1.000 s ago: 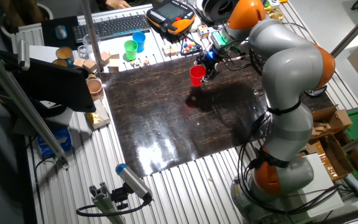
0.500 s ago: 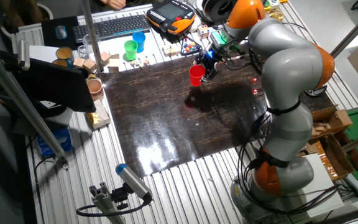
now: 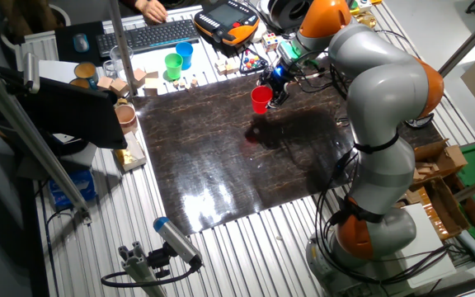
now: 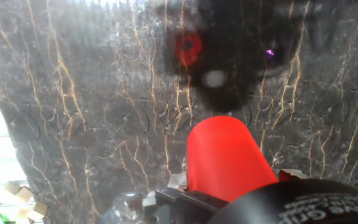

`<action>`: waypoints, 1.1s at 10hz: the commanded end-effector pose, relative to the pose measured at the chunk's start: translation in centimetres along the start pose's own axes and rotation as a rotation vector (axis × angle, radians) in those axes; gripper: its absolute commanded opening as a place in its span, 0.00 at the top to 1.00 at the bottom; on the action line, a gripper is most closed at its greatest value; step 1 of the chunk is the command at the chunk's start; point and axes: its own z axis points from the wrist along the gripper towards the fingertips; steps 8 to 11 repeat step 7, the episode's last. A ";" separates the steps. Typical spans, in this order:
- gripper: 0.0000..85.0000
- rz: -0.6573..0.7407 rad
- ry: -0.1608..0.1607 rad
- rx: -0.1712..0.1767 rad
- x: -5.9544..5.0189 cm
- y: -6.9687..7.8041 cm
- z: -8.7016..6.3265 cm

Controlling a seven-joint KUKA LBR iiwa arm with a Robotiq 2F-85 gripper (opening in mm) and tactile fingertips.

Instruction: Pick up the cup

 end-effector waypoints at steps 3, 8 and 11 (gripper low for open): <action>0.16 -0.001 -0.008 0.000 0.1 0.0 0.0; 0.16 0.002 -0.012 0.003 0.1 0.1 0.0; 0.16 0.002 -0.012 0.003 0.1 0.1 0.0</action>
